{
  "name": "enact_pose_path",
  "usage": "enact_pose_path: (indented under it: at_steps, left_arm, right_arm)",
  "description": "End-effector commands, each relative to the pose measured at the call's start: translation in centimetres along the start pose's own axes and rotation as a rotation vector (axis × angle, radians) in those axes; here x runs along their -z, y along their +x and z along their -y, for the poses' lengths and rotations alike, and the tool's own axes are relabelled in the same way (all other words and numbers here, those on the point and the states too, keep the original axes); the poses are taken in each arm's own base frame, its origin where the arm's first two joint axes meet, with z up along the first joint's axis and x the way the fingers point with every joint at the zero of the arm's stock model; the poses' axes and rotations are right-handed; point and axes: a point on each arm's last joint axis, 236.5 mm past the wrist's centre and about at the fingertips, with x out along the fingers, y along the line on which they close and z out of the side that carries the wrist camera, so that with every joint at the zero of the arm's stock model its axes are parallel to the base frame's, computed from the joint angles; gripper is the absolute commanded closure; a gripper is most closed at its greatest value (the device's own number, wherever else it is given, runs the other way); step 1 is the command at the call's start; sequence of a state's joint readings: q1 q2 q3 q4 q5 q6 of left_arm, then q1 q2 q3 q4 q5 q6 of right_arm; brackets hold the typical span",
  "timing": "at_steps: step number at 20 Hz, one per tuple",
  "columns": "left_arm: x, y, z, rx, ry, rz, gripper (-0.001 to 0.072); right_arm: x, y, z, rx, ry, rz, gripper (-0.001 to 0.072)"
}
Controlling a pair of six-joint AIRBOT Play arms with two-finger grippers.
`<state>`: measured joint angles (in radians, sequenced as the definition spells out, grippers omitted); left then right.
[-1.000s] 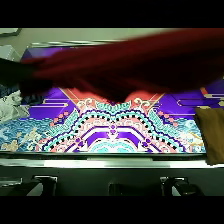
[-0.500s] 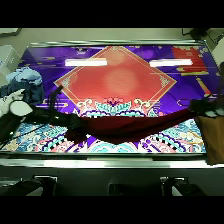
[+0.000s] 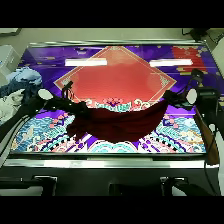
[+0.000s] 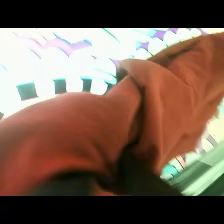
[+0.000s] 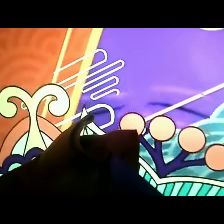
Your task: Fold the clothes and pants, and hang the long-sleeved shirts on hangers.
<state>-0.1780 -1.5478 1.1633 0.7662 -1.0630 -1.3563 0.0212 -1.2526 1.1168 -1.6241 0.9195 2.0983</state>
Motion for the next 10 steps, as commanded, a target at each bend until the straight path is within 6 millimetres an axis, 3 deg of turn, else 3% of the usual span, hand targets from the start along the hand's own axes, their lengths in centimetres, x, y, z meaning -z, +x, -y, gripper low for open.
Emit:
enact_pose_path:
  at_steps: [1,3,5,6,7,9,10]
  left_arm:
    - [1.3,2.0,-1.6,0.003,-0.013,-0.11,0.0003]
    - [1.4,-1.0,-1.9,0.036,0.017,-0.159,-0.0004]
    - [-0.1,-6.2,-3.0,0.043,-0.007,-0.131,-0.0002]
    - [-0.7,-9.0,-4.2,0.021,-0.041,-0.095,0.0026]
    - [-0.4,-11.3,-5.6,-0.015,-0.071,-0.076,0.0126]
    - [2.1,-13.7,-8.4,-0.118,-0.094,-0.098,0.0135]
    - [4.1,-13.9,-9.7,-0.17,-0.107,-0.118,0.0135]
  right_arm:
    - [0.7,1.4,-1.1,-0.042,0.054,-0.034,0.0675]
    - [1.6,1.3,-0.7,-0.022,0.045,-0.071,0.0676]
    - [3.2,1.2,0.2,0.012,-0.02,-0.14,0.0676]
    - [4.2,1.0,0.7,0.03,-0.062,-0.182,0.0676]
    - [4.9,0.9,1.1,0.042,-0.097,-0.212,0.0675]
    - [5.9,0.6,1.7,0.061,-0.132,-0.261,0.0675]
    - [6.2,0.5,1.8,0.065,-0.141,-0.272,0.0675]
